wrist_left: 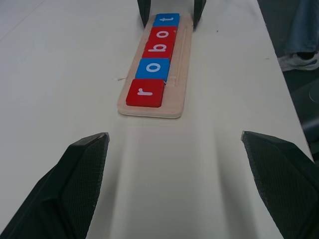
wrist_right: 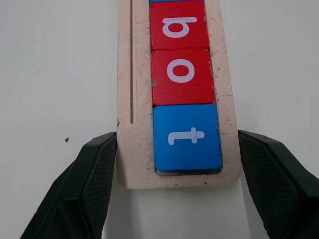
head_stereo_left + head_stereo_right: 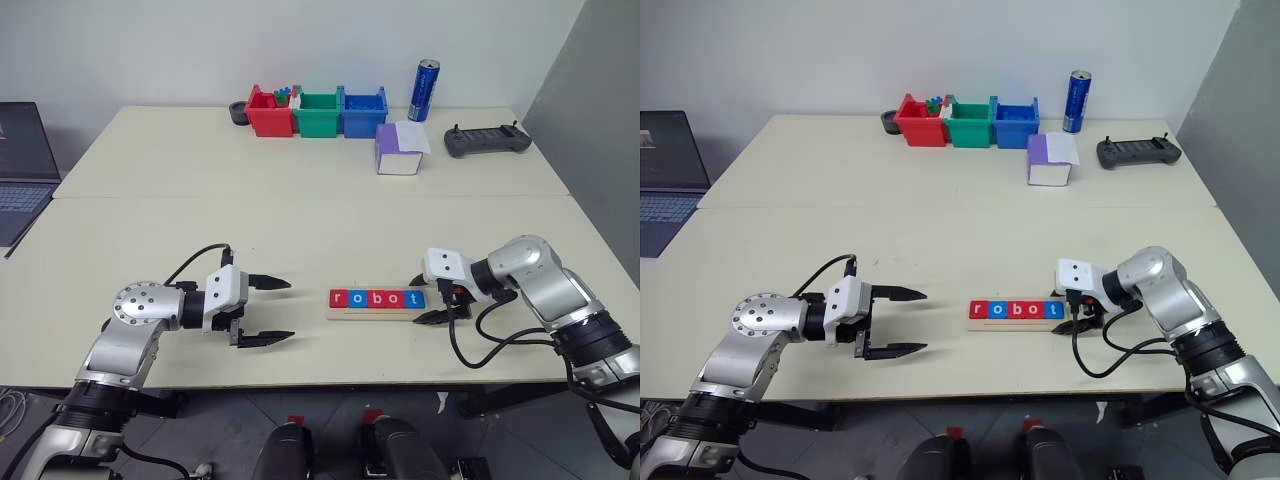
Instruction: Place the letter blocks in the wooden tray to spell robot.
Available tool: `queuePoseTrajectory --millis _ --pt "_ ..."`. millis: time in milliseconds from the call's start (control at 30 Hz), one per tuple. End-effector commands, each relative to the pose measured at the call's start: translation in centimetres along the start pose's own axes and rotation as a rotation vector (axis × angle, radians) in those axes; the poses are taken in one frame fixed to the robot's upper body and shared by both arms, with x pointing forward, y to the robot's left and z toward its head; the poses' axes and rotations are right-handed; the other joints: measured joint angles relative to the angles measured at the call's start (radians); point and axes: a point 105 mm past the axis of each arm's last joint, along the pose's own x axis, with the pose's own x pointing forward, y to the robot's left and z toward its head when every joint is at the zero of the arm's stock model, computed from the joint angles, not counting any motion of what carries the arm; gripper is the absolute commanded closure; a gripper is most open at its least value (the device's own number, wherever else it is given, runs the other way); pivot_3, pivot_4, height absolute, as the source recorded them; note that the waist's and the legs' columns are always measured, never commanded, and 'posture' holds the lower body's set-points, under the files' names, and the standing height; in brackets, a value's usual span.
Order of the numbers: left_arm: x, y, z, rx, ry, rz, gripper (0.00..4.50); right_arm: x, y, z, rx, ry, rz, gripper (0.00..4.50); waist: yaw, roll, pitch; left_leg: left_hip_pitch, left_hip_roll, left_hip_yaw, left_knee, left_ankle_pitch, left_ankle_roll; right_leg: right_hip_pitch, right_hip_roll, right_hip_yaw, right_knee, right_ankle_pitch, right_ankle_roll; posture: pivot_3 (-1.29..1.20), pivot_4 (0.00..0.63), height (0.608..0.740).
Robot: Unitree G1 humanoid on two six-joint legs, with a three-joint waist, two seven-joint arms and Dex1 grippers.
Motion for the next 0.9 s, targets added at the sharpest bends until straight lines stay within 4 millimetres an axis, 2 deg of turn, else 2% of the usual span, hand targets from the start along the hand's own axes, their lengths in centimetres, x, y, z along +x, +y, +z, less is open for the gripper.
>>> queuePoseTrajectory --millis 33,133,233,433,533,633,767,900 --pt "-0.3 0.2 0.8 0.04 -0.012 0.012 0.0 -0.5 -0.5 1.0 -0.058 -0.003 -0.016 1.13 0.0 0.0 0.0 0.0 0.0 0.0 0.0 0.0 0.0 0.0 0.0 0.0 0.0 0.0 0.0 0.0 0.15 0.74" --pt "-0.2 0.2 0.8 0.041 -0.013 0.011 0.0 -0.3 -0.5 1.2 -0.049 -0.011 -0.018 1.13 0.0 0.0 0.0 0.0 0.0 0.0 0.0 0.0 0.0 0.0 0.0 0.0 0.0 0.0 0.0 0.0 0.15 0.74" --pt "-0.2 0.3 0.8 0.043 -0.013 0.01 0.0 -0.3 -0.7 1.3 -0.038 -0.013 -0.024 0.11 0.0 0.0 0.0 0.0 0.0 0.0 0.0 0.0 0.0 0.0 0.0 0.0 0.0 0.0 0.0 0.0 0.15 0.74" --pt "-0.3 0.3 0.8 0.043 -0.011 0.012 0.0 -0.8 -0.5 1.5 -0.038 -0.017 -0.013 0.05 0.0 0.0 0.0 0.0 0.0 0.0 0.0 0.0 0.0 0.0 0.0 0.0 0.0 0.0 0.0 0.0 0.15 0.74" --pt "-0.3 0.3 0.8 0.044 -0.01 0.014 0.0 -1.7 -0.4 1.9 -0.054 -0.031 -0.011 0.05 0.0 0.0 0.0 0.0 0.0 0.0 0.0 0.0 0.0 0.0 0.0 0.0 0.0 0.0 0.0 0.0 0.15 0.74" --pt "-0.5 0.3 1.0 0.053 -0.011 0.016 0.0 -3.3 -0.3 2.4 -0.064 -0.056 -0.02 0.05 0.001 0.0 0.0 0.0 0.0 0.0 0.0 0.0 0.0 0.0 0.0 0.0 0.0 0.0 0.0 0.0 0.15 0.74" --pt "-1.4 0.4 2.4 0.066 -0.033 0.03 0.0 -7.3 0.0 3.9 -0.02 -0.158 -0.054 0.05 0.001 0.0 0.0 -0.001 0.0 0.0 0.0 0.0 0.0 -0.001 0.0 0.0 0.0 0.0 0.0 0.0 0.15 0.74" --pt "-3.7 0.3 2.9 0.039 -0.001 0.064 0.0 -11.5 1.0 2.7 0.017 -0.213 -0.09 0.05 0.002 0.0 0.0 -0.001 0.0 -0.001 -0.001 0.0 0.0 -0.001 0.0 0.0 -0.001 0.0 0.0 0.0 0.15 0.74"
